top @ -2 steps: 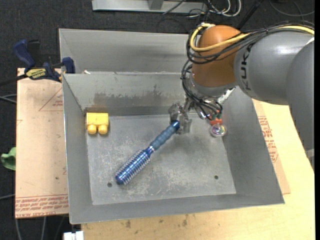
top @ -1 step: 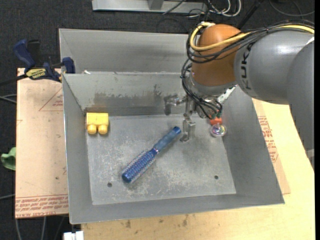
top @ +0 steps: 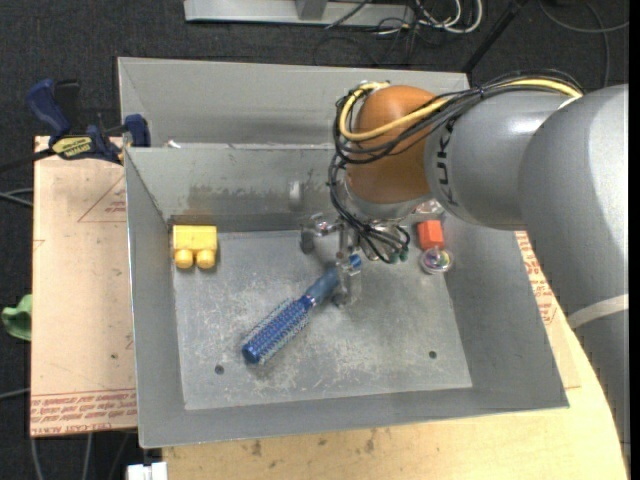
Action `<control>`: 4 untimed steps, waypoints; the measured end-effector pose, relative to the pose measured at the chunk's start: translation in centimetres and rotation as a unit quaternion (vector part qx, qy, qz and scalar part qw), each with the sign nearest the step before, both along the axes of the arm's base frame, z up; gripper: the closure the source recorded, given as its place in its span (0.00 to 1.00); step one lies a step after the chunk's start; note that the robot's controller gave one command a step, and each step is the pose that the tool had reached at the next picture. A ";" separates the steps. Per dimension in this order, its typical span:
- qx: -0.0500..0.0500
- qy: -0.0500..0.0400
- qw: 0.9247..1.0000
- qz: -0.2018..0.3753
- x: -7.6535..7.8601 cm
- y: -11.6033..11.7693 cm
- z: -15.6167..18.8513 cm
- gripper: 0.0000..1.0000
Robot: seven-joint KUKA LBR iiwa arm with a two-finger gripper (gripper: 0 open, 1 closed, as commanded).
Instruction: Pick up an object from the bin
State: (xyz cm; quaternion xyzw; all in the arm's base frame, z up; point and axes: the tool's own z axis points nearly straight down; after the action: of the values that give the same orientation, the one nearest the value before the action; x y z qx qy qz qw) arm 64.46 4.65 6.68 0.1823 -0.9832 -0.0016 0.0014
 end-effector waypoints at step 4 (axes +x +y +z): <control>0.000 0.001 0.998 0.061 -0.2 -0.1 6.4 0.00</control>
Offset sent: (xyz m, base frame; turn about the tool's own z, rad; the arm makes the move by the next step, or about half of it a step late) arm 0.0000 0.0000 0.0000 0.0000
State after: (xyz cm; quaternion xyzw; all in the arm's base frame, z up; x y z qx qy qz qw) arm 64.23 4.53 13.11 0.2416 -0.9704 -0.0013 0.0025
